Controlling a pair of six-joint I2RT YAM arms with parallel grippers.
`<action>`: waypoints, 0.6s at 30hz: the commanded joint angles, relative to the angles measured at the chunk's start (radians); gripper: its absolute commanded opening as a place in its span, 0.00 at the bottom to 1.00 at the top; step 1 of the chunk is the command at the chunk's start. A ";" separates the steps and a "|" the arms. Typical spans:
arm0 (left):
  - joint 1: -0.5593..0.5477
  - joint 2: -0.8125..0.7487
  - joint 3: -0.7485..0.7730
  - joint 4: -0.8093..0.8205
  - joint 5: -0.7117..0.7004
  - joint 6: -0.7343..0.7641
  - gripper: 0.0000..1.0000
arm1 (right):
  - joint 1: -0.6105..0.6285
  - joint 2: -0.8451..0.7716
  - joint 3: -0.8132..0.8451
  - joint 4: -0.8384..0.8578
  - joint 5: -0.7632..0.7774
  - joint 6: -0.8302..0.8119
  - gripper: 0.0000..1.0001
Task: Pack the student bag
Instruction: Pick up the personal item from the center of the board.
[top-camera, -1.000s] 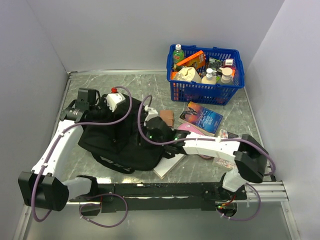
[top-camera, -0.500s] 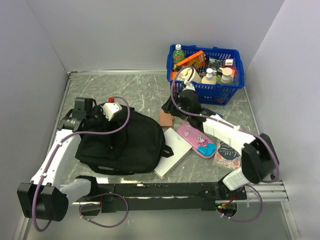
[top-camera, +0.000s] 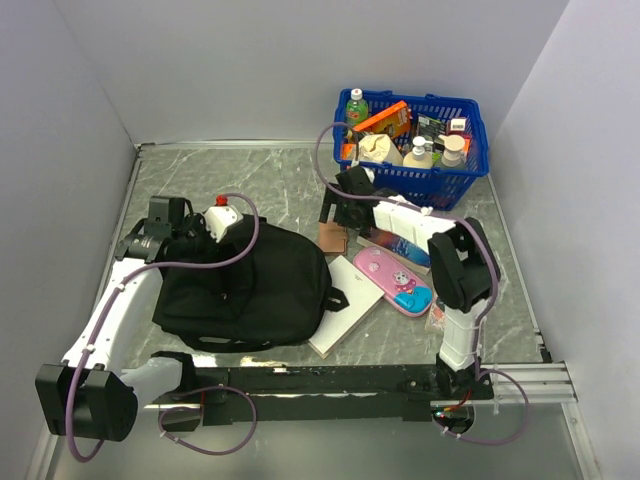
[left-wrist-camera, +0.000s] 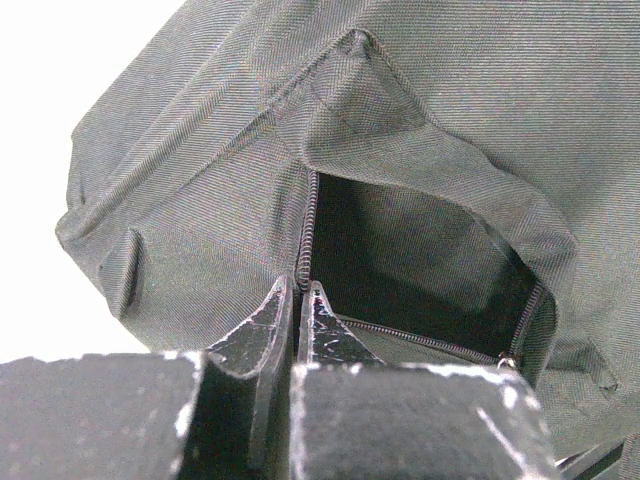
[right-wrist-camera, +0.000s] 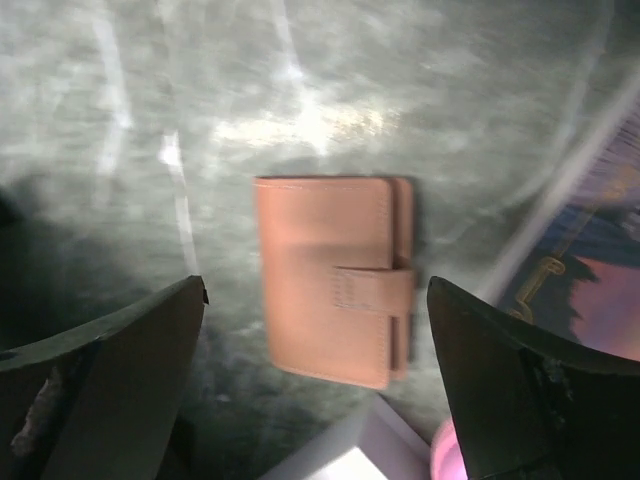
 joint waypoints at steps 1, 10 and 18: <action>0.015 0.001 0.024 0.015 0.036 -0.009 0.01 | 0.008 0.074 0.135 -0.123 0.097 -0.048 1.00; 0.017 0.030 0.078 -0.031 0.057 -0.044 0.01 | 0.060 0.229 0.350 -0.300 0.167 -0.073 1.00; 0.017 0.004 0.081 -0.034 0.054 -0.063 0.01 | 0.059 0.206 0.266 -0.298 0.210 -0.078 1.00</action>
